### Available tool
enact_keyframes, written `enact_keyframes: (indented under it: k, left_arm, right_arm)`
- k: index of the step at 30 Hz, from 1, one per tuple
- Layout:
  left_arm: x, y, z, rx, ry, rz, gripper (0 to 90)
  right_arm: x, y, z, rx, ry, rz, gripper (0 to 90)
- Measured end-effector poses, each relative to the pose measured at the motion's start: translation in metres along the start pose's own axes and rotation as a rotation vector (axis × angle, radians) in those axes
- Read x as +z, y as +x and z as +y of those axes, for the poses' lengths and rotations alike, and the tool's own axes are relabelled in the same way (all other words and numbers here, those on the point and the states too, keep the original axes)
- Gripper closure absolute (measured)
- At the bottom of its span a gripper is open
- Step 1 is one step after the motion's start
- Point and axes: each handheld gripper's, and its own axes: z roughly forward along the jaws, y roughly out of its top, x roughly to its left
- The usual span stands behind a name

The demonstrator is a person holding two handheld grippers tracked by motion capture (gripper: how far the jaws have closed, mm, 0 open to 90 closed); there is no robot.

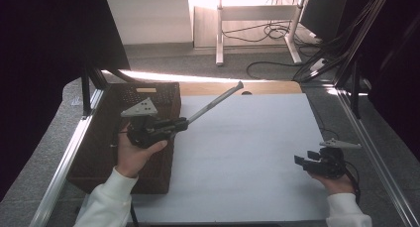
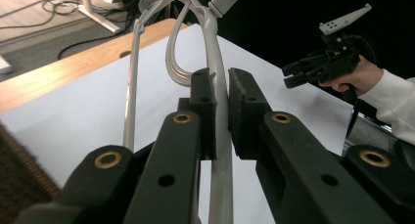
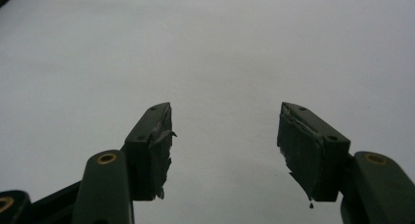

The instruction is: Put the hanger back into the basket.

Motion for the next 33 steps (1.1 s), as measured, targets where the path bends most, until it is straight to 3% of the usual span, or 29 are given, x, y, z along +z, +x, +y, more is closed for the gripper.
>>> enact_keyframes:
  k: [12,20,28,33]
  left_arm:
    - [-0.037,0.017,-0.011,-0.028,-0.041,0.047,82.3]
    - [-0.065,0.031,-0.022,-0.054,-0.066,0.09,82.2]
    - [-0.086,0.043,-0.032,-0.07,-0.075,0.124,82.3]
    - [-0.097,0.053,-0.04,-0.079,-0.083,0.125,82.2]
  right_arm:
    - [-0.001,0.001,0.001,-0.006,-0.015,0.003,35.8]
    - [-0.002,0.01,0.004,-0.031,-0.035,0.064,31.9]
    - [0.0,0.009,0.003,-0.035,-0.024,0.059,31.1]
    - [0.001,0.009,0.003,-0.038,-0.022,0.054,31.0]
